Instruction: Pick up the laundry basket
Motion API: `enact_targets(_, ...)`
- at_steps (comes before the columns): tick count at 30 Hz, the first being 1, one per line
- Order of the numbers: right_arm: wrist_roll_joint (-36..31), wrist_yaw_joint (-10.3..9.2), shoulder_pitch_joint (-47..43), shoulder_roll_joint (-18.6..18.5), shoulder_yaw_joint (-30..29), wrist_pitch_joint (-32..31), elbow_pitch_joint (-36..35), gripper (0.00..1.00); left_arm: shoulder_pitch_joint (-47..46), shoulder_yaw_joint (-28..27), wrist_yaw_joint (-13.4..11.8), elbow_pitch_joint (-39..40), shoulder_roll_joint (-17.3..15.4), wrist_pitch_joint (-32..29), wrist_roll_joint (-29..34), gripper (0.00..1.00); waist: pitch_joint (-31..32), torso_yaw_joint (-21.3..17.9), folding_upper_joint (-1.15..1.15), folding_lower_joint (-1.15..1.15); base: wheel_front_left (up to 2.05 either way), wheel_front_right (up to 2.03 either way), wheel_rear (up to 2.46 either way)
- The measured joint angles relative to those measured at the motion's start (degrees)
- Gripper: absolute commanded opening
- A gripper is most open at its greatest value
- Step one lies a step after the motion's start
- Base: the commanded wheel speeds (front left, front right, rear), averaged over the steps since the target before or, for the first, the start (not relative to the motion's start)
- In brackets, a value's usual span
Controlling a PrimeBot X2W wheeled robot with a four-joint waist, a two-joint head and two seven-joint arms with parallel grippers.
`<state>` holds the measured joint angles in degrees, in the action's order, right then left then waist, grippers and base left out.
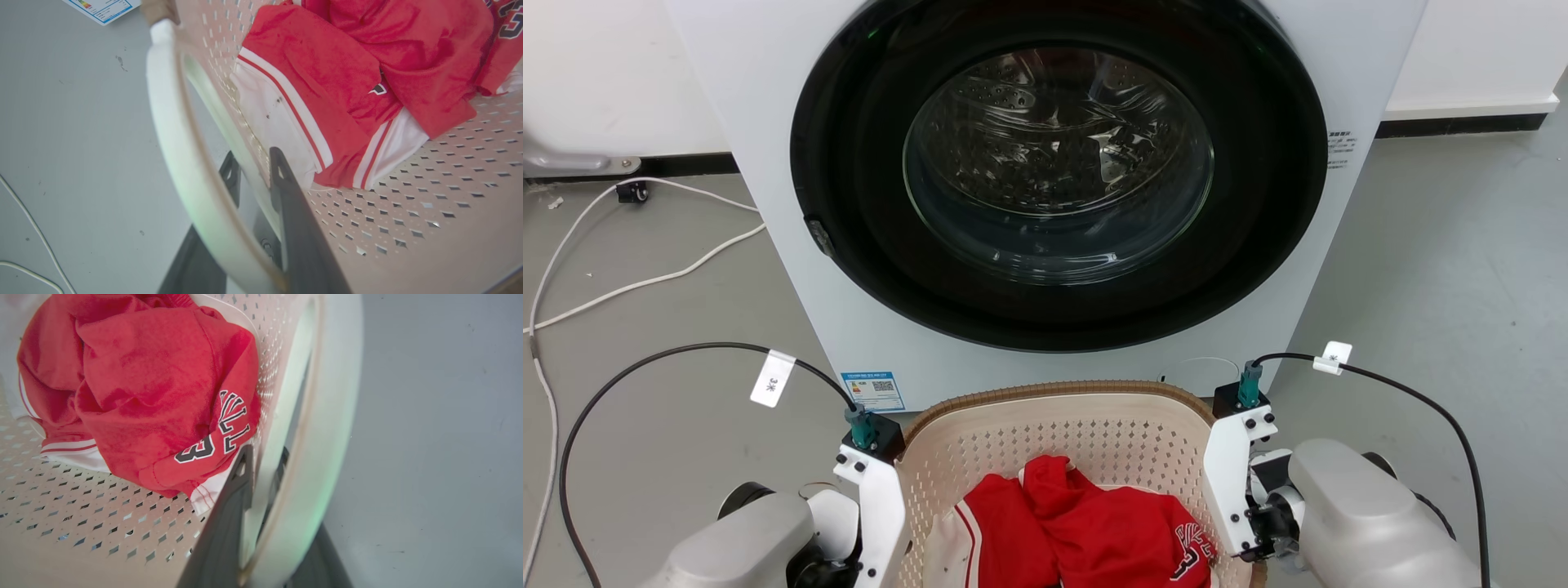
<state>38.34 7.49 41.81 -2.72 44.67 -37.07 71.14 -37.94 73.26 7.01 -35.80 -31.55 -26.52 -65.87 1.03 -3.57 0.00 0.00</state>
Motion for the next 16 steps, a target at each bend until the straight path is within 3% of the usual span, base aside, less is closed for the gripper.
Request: enact_targets(16,1.35,0.00,0.53,-0.01,1.02,0.16,0.56,0.00,-0.15,0.01,0.02,0.00,-0.02,0.13,0.00,0.00,-0.12,-0.07,0.00,0.00,0.00,0.00,0.00)
